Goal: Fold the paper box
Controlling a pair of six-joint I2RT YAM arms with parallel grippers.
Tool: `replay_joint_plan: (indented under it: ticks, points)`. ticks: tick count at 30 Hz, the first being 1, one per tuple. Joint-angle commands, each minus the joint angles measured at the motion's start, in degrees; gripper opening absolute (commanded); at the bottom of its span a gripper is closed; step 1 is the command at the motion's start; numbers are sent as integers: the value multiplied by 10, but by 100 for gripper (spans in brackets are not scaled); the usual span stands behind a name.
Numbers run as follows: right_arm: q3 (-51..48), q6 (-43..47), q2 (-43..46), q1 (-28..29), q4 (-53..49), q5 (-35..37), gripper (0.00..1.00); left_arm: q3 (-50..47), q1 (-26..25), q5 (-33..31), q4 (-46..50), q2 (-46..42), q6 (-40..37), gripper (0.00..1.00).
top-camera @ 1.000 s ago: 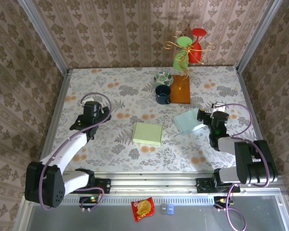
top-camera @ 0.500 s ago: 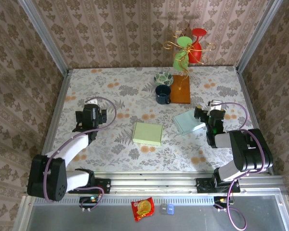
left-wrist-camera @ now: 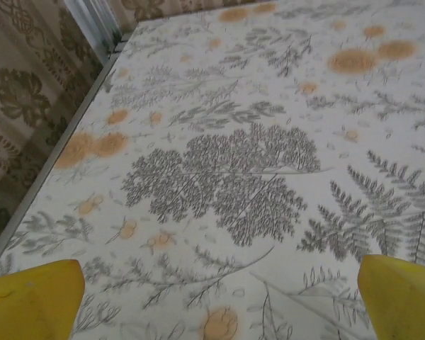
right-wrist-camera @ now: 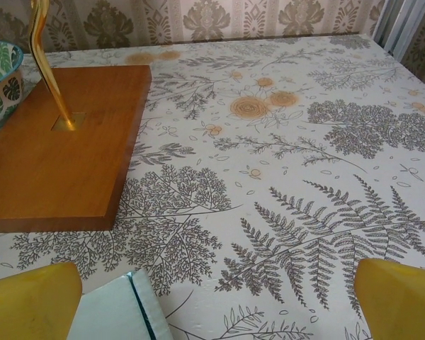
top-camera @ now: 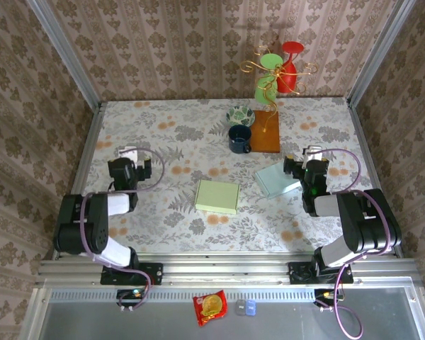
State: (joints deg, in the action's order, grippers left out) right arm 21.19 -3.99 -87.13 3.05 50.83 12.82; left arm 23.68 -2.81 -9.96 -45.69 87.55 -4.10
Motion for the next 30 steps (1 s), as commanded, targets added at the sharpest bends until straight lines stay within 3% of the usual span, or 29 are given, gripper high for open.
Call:
replay_joint_plan:
  ticks: [1, 3, 8, 30]
  points:
    - [12, 16, -7, 1, 1, -5, 100, -40, 13, 30, -108, 12, 26, 100]
    - [11, 16, -6, 1, 1, -6, 100, -47, 15, 36, -137, 18, 19, 100]
    - [13, 16, -7, 1, 0, -5, 100, -39, 19, 9, -122, 18, 33, 100]
    - [13, 10, -6, -2, -2, -1, 100, -29, 10, 2, -103, 17, 25, 100]
